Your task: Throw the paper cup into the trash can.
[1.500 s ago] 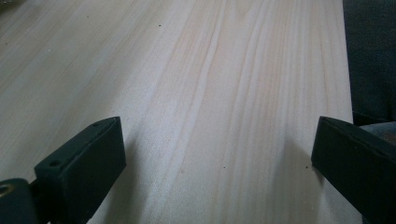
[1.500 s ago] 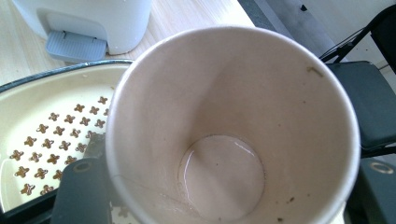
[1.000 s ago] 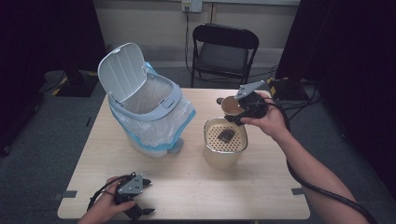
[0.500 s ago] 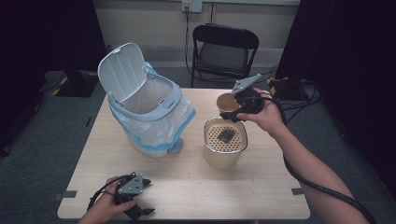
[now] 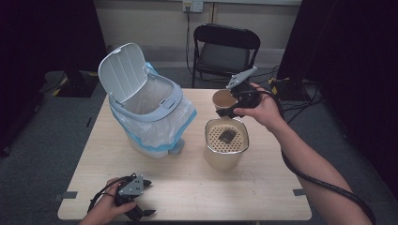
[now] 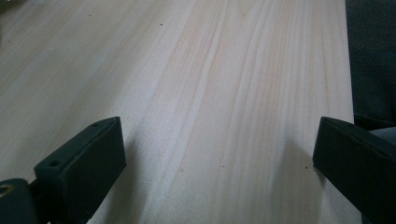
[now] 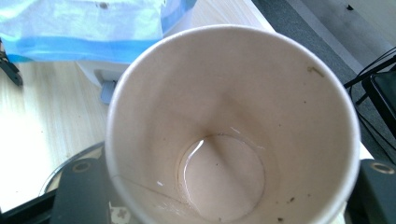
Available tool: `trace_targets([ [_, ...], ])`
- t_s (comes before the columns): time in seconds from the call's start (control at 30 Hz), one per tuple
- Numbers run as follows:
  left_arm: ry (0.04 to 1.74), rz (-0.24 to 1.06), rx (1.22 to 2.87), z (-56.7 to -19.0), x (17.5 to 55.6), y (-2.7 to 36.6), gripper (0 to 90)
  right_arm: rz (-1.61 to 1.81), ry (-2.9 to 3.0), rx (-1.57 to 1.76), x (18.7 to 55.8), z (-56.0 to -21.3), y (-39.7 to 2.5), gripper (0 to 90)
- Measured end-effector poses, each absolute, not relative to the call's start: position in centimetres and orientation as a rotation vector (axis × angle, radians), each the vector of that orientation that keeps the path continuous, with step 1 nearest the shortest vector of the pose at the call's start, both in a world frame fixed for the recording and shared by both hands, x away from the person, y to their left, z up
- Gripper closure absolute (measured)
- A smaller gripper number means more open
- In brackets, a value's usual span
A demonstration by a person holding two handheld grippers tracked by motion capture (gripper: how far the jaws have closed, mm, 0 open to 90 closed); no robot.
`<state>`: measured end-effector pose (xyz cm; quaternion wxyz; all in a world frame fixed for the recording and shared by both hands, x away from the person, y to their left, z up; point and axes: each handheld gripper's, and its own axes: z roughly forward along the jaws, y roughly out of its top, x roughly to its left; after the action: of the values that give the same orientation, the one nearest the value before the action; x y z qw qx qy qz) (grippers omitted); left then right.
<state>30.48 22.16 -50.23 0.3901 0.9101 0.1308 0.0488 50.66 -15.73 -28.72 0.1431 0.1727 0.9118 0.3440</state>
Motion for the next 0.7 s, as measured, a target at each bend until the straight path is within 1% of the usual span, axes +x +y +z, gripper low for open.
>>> trace_targets([
  [0.7,0.329,0.116,2.315,-50.2,30.5,22.2,1.4,1.019,2.67,0.487,51.1,-25.8,-14.1,28.5],
])
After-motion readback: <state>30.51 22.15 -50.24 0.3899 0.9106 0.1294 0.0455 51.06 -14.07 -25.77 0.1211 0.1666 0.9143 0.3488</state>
